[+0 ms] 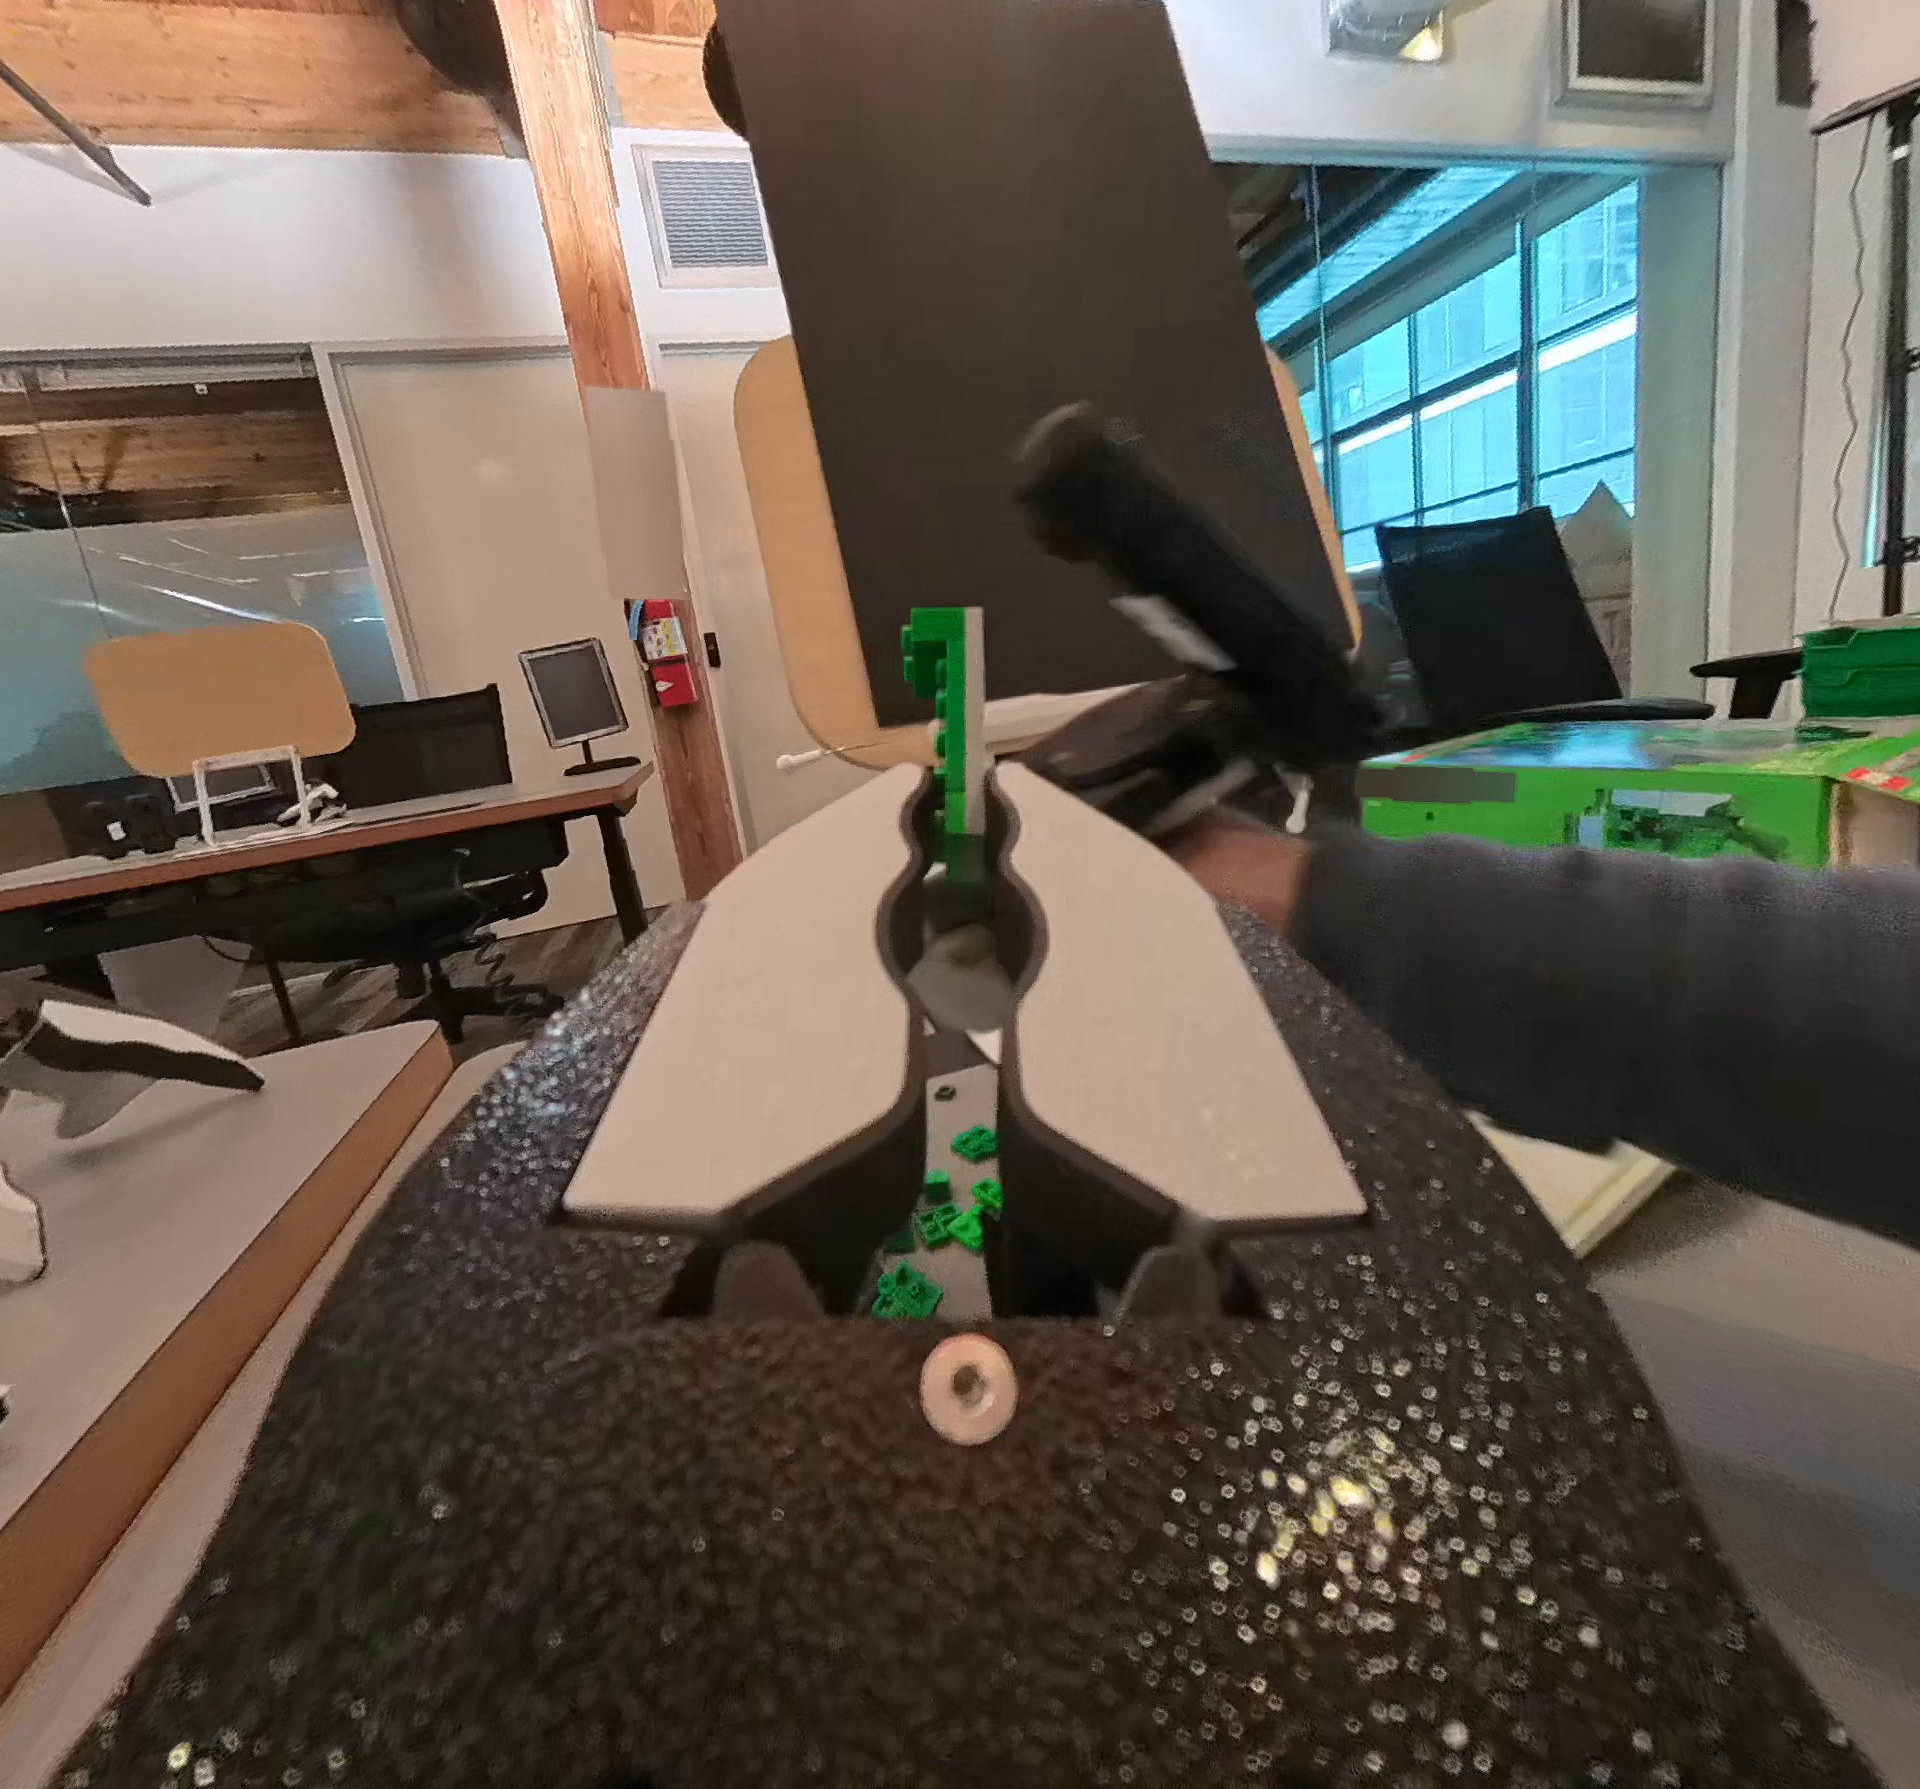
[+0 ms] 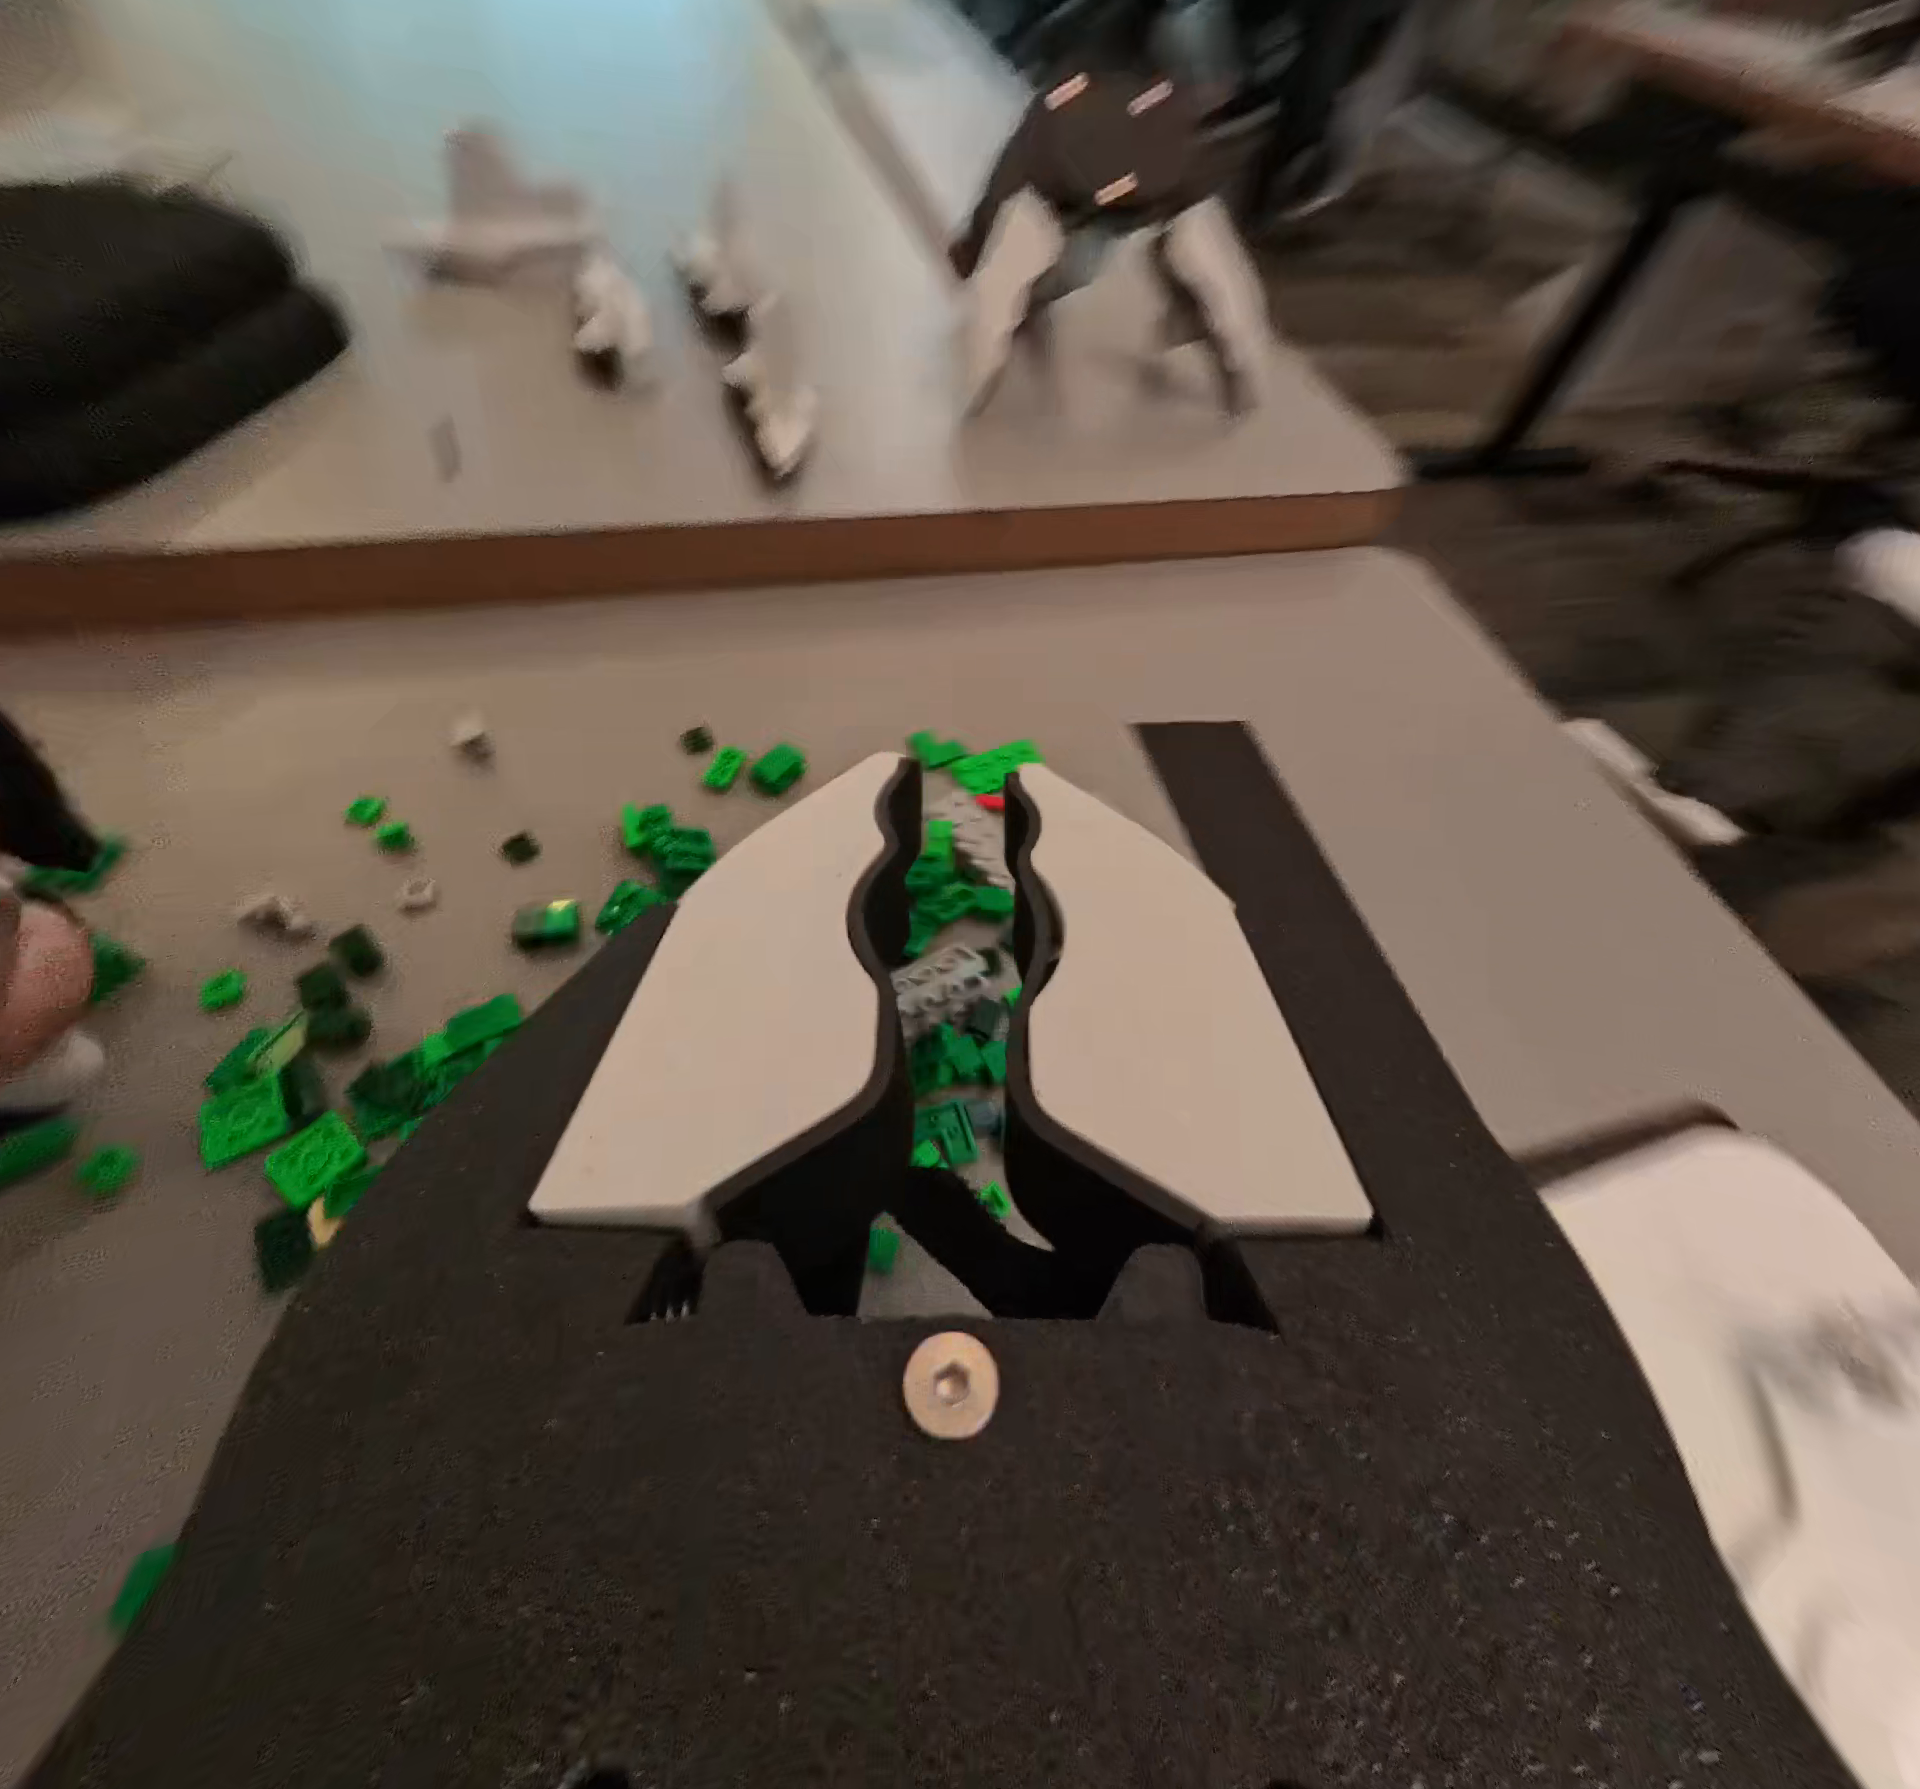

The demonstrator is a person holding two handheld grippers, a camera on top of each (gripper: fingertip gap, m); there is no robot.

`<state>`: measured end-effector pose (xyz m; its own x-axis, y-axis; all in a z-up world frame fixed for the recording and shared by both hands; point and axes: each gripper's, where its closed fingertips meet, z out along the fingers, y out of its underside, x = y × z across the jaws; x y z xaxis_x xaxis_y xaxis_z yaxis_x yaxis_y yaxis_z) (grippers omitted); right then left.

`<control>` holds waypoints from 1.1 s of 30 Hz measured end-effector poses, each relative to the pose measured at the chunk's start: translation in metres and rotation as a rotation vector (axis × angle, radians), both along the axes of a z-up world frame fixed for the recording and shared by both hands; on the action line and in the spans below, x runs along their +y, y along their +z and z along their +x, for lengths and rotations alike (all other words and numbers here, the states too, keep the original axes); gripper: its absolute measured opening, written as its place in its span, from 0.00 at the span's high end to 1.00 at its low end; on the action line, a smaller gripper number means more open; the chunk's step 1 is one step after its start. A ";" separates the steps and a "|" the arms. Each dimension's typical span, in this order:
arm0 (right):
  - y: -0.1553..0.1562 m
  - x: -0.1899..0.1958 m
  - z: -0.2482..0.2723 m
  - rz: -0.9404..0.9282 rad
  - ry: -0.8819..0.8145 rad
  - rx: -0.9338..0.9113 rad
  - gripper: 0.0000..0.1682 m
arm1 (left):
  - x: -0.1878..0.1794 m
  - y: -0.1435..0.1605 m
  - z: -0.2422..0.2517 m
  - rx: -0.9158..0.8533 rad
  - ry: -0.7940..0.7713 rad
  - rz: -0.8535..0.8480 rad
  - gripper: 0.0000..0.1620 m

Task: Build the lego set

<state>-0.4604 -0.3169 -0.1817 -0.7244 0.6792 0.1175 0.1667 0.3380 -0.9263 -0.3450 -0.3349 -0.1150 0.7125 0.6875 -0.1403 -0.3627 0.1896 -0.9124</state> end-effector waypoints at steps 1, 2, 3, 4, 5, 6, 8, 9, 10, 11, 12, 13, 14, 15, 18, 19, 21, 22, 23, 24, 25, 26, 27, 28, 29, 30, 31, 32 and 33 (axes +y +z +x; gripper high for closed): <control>-0.008 -0.011 -0.006 0.046 0.082 -0.047 0.91 | 0.001 0.001 0.001 -0.001 -0.007 0.008 0.95; -0.015 -0.020 -0.014 0.095 0.143 -0.075 0.91 | 0.002 0.001 0.003 -0.002 -0.017 0.014 0.95; -0.023 -0.029 -0.020 0.146 0.203 -0.102 0.91 | 0.004 0.002 0.004 0.003 -0.022 0.012 0.95; -0.032 -0.038 -0.025 0.196 0.259 -0.133 0.90 | 0.004 0.003 0.005 0.014 -0.018 0.002 0.95; -0.040 -0.045 -0.029 0.244 0.305 -0.165 0.90 | 0.004 0.004 0.005 0.026 -0.011 -0.008 0.95; -0.048 -0.052 -0.032 0.297 0.348 -0.194 0.90 | 0.003 0.004 0.005 0.034 -0.004 -0.013 0.95; -0.063 -0.059 -0.038 0.426 0.411 -0.236 0.90 | 0.000 0.005 0.004 0.030 -0.002 -0.004 0.95; -0.070 -0.061 -0.040 0.487 0.435 -0.257 0.90 | 0.000 0.005 0.003 0.023 -0.004 0.001 0.95; -0.076 -0.061 -0.042 0.537 0.461 -0.287 0.90 | -0.001 0.005 0.002 0.017 -0.005 0.005 0.96; -0.081 -0.061 -0.044 0.574 0.474 -0.312 0.90 | -0.001 0.005 0.002 0.013 -0.007 0.007 0.95; -0.083 -0.060 -0.046 0.600 0.485 -0.330 0.90 | -0.001 0.005 0.002 0.012 -0.009 0.007 0.95; -0.085 -0.060 -0.047 0.618 0.496 -0.350 0.90 | 0.000 0.005 0.002 0.012 -0.011 0.006 0.96; -0.087 -0.060 -0.048 0.634 0.504 -0.369 0.90 | 0.000 0.005 0.002 0.013 -0.013 0.003 0.96; -0.089 -0.060 -0.048 0.647 0.516 -0.386 0.90 | 0.001 0.004 0.002 0.013 -0.016 0.001 0.95; -0.095 -0.060 -0.050 0.693 0.542 -0.423 0.91 | 0.004 0.004 0.003 0.008 -0.026 -0.001 0.96; -0.096 -0.062 -0.049 0.691 0.551 -0.435 0.91 | 0.005 0.003 0.003 0.009 -0.027 -0.004 0.96; -0.098 -0.067 -0.049 0.684 0.565 -0.461 0.91 | 0.005 0.003 0.004 0.014 -0.026 -0.010 0.96; -0.101 -0.068 -0.049 0.696 0.570 -0.472 0.91 | 0.005 0.003 0.004 0.015 -0.025 -0.011 0.96; -0.104 -0.067 -0.049 0.722 0.573 -0.477 0.91 | 0.005 0.003 0.004 0.014 -0.026 -0.011 0.96; -0.107 -0.066 -0.051 0.755 0.573 -0.476 0.92 | 0.005 0.003 0.004 0.012 -0.027 -0.011 0.96; -0.106 -0.067 -0.053 0.761 0.570 -0.460 0.95 | 0.005 0.003 0.004 0.010 -0.028 -0.011 0.96; -0.106 -0.067 -0.053 0.771 0.572 -0.461 0.95 | 0.005 0.002 0.004 0.009 -0.028 -0.012 0.96; -0.106 -0.066 -0.053 0.779 0.572 -0.467 0.95 | 0.005 0.002 0.004 0.011 -0.027 -0.013 0.96; -0.105 -0.065 -0.054 0.784 0.570 -0.458 0.95 | 0.005 0.002 0.004 0.013 -0.027 -0.015 0.96; -0.103 -0.064 -0.055 0.784 0.569 -0.435 0.95 | 0.005 0.002 0.004 0.015 -0.025 -0.019 0.96; -0.100 -0.063 -0.054 0.776 0.566 -0.416 0.95 | 0.006 0.002 0.004 0.015 -0.025 -0.020 0.96; -0.095 -0.062 -0.053 0.755 0.559 -0.406 0.96 | 0.006 0.002 0.004 0.015 -0.026 -0.019 0.96; -0.090 -0.060 -0.050 0.734 0.549 -0.395 0.95 | 0.006 0.002 0.004 0.015 -0.026 -0.018 0.96; -0.084 -0.057 -0.048 0.717 0.530 -0.378 0.96 | 0.006 0.002 0.004 0.015 -0.027 -0.019 0.95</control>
